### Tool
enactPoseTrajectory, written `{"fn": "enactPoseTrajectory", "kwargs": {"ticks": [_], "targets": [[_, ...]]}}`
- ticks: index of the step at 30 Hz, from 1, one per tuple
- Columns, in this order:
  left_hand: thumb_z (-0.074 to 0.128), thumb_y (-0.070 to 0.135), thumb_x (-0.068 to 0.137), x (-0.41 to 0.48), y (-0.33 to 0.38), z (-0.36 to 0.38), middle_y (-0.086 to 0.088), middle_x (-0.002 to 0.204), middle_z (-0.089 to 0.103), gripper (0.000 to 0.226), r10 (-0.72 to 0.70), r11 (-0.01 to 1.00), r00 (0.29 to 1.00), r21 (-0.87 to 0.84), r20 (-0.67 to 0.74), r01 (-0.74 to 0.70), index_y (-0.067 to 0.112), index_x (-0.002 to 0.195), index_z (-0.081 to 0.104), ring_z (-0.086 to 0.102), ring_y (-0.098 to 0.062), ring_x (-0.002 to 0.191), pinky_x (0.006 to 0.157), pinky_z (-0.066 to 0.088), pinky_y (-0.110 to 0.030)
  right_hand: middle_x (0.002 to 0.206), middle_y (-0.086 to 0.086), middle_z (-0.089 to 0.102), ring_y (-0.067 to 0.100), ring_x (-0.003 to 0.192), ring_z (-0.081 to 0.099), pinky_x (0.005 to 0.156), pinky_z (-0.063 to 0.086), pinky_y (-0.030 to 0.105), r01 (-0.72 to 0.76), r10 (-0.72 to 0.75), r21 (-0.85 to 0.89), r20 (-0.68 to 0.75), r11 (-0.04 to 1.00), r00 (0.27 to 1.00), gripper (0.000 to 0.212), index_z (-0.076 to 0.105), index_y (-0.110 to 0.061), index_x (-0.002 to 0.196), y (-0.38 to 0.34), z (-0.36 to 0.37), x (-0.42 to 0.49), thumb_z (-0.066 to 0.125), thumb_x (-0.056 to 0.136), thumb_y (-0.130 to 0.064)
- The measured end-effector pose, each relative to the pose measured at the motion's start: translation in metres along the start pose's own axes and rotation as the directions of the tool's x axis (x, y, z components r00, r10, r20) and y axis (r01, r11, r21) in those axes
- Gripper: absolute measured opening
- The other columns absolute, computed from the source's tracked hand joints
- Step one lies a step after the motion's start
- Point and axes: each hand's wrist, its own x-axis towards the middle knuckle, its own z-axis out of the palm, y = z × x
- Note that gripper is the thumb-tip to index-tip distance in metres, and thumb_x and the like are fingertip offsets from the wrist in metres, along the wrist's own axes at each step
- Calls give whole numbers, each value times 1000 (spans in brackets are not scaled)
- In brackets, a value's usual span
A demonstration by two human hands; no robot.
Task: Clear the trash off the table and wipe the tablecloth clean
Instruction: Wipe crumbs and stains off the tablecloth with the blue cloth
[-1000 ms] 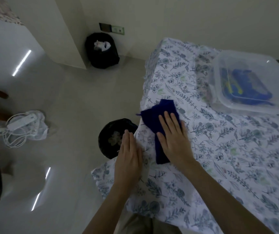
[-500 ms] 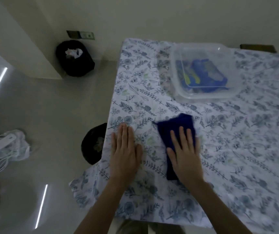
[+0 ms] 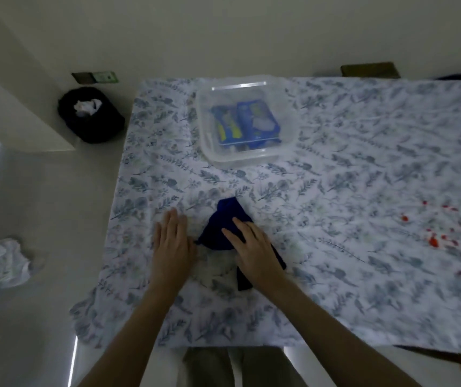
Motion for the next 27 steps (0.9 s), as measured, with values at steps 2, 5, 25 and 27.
{"fn": "enactPoseTrajectory", "kwargs": {"ticks": [2, 5, 25, 27], "targets": [[40, 14, 96, 4, 31, 1, -21, 155, 26, 50, 48, 999, 999, -23, -9, -48, 0, 143, 34, 21, -32, 146, 119, 20, -49, 139, 16, 49, 35, 123, 49, 99, 47, 48, -15, 16, 70, -7, 997, 1000, 49, 47, -16, 135, 14, -13, -13, 46, 86, -15], [56, 6, 89, 8, 76, 4, -22, 153, 29, 56, 118, 991, 993, -64, 1, -118, -1, 141, 36, 26, -33, 144, 118, 21, -49, 144, 14, 43, 32, 127, 41, 105, 41, 45, -102, 128, 195, -129, 976, 983, 51, 42, -17, 139, 38, -32, -37, 33, 89, -22], [27, 38, 96, 107, 355, 85, -18, 157, 25, 63, 644, 745, 753, 108, 138, -658, 0, 146, 30, 18, -29, 147, 120, 17, -51, 145, 19, 36, 38, 129, 33, 108, 33, 50, -800, 823, 303, -430, 518, 371, 47, 41, -9, 138, 274, -118, -231, 49, 92, -7], [22, 43, 99, 119, 358, 93, -17, 160, 15, 66, 616, 748, 764, 162, 194, -644, 1, 150, 19, 9, -28, 149, 120, 12, -52, 144, 22, 36, 41, 128, 34, 108, 33, 52, -840, 849, 278, -405, 467, 338, 45, 41, -7, 138, 298, -121, -248, 48, 93, -10]]}}
